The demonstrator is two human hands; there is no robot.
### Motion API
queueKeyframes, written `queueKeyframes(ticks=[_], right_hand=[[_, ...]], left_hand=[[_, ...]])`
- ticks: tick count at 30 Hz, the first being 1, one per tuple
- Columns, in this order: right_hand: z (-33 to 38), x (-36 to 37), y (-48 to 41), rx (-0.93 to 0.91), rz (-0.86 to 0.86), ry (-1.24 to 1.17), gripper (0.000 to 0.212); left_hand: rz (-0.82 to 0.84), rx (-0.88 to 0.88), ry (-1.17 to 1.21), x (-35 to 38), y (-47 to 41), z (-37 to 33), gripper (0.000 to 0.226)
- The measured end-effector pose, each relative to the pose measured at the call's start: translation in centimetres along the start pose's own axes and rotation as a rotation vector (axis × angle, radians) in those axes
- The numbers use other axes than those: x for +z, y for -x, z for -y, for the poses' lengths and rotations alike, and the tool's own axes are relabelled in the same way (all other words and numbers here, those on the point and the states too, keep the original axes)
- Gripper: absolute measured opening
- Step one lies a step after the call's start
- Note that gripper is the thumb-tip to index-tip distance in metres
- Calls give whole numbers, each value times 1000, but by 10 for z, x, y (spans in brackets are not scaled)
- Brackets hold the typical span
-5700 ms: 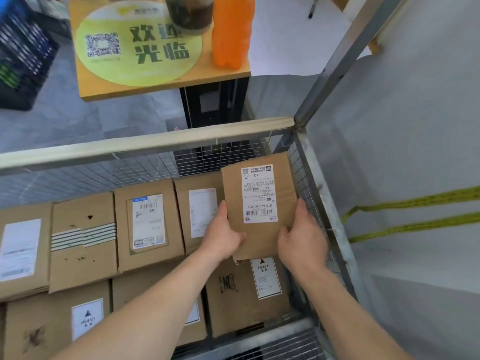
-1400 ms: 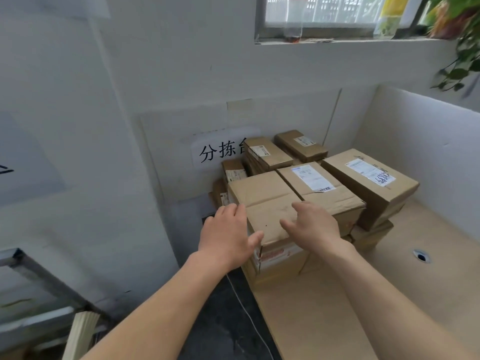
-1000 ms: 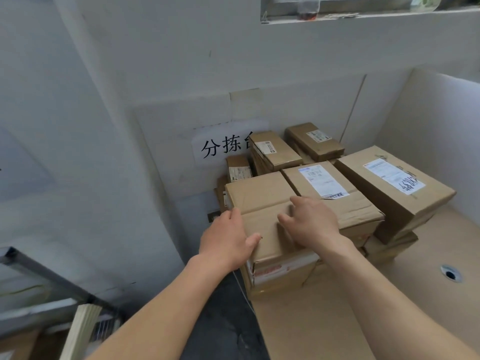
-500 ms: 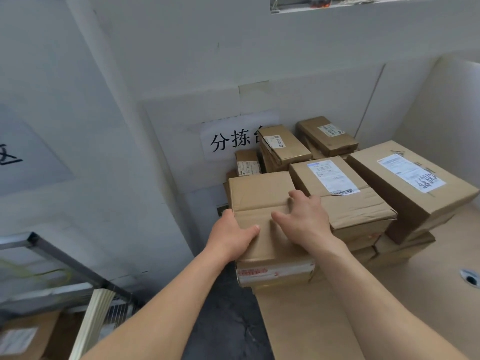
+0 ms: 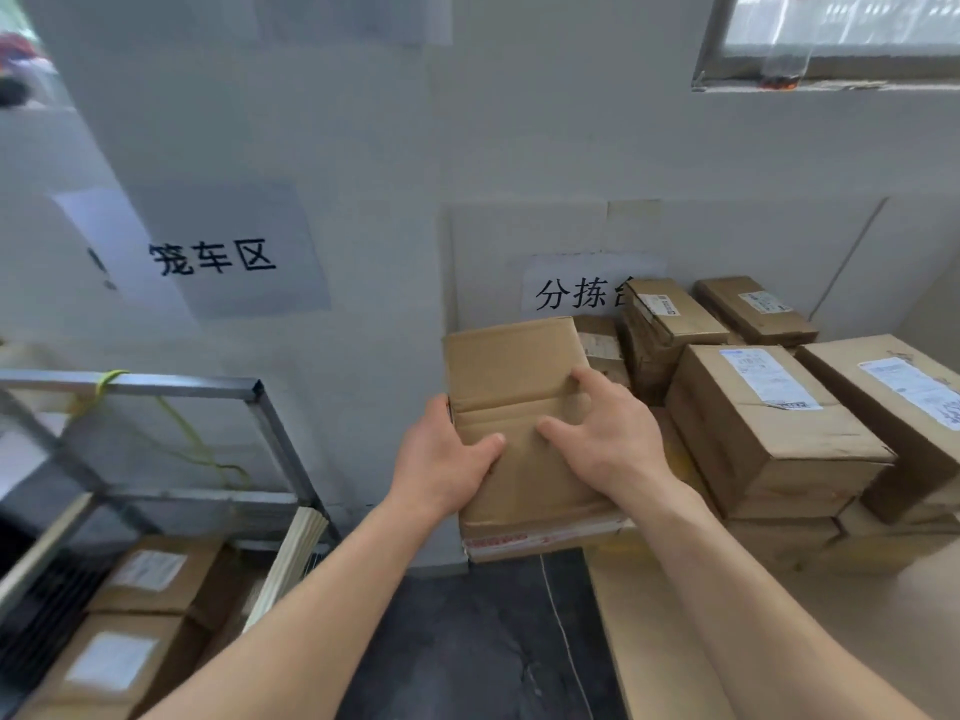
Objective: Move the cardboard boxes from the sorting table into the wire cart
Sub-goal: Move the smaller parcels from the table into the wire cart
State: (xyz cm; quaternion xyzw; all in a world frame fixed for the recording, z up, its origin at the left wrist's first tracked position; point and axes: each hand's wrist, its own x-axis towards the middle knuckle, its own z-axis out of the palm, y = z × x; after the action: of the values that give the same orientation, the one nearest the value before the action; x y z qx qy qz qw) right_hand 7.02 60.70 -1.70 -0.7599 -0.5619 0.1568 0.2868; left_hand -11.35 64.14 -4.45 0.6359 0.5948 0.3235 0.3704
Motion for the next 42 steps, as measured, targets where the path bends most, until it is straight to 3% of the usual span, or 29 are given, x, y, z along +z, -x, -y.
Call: queueKeyframes(ticks=[13, 19, 29, 42], right_hand=[[209, 137, 179, -380, 230, -130, 77], [277, 200, 250, -547, 380, -157, 80], [349, 260, 325, -824, 699, -199, 79], [369, 300, 419, -1097, 1027, -204, 74]], left_hand=[[-383, -152, -77, -245, 187, 137, 52], [-530, -298, -111, -319, 272, 191, 57], [-851, -612, -148, -364, 375, 240, 52], [-1111, -886, -36, -350, 494, 255, 50]])
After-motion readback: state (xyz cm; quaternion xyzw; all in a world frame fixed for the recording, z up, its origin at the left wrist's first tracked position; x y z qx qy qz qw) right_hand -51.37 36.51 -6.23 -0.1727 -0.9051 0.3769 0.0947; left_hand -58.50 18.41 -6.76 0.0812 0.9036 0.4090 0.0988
